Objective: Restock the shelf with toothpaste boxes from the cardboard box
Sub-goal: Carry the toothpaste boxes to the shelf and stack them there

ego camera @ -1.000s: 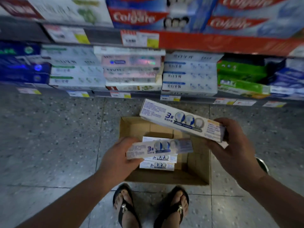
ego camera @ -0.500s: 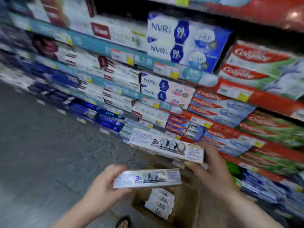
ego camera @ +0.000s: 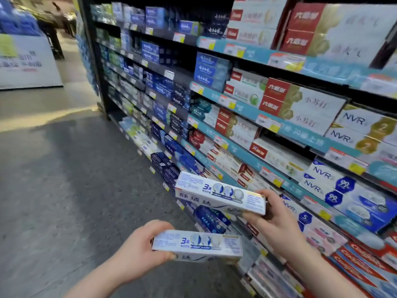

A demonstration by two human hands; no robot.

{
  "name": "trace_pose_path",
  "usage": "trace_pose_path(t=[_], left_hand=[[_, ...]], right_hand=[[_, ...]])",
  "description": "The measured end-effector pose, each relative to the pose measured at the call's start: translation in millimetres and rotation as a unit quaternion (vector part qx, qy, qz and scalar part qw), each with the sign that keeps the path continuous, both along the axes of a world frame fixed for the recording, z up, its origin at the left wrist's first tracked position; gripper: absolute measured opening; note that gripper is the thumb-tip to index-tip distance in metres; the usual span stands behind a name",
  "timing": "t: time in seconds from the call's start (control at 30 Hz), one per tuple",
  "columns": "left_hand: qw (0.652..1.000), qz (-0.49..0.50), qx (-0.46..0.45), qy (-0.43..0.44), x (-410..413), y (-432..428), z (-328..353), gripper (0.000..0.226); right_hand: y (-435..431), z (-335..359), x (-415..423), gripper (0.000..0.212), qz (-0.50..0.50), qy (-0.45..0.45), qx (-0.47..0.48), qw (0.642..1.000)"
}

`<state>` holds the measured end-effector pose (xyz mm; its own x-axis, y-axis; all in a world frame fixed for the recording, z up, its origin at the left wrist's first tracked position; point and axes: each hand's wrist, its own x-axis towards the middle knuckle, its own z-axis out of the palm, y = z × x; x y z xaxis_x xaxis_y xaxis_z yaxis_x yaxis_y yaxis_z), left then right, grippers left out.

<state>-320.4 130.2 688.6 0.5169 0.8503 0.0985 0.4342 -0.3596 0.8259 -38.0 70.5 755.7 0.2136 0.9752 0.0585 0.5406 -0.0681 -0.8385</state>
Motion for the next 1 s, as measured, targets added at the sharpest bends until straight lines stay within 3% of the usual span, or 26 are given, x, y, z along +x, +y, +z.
trace_pose_path(t=[0.4,0.53,0.73,1.0], left_hand=[[0.993,0.109,-0.009,-0.038,-227.9,177.1,67.6,0.049],[0.992,0.125,-0.012,-0.029,-262.1,220.3,72.8,0.051],[0.986,0.156,-0.047,-0.031,-305.4,305.1,79.5,0.038],[0.981,0.188,-0.041,-0.013,-351.8,478.1,95.9,0.038]], right_hand=[[215.1,38.2,-210.6,0.036,0.058,0.042,0.045,0.996],[268.1,44.2,-241.8,0.035,0.068,0.030,0.051,0.996],[373.5,50.1,-283.0,0.039,0.090,0.015,0.069,0.993],[571.7,62.1,-325.9,0.040,0.130,0.072,0.089,0.985]])
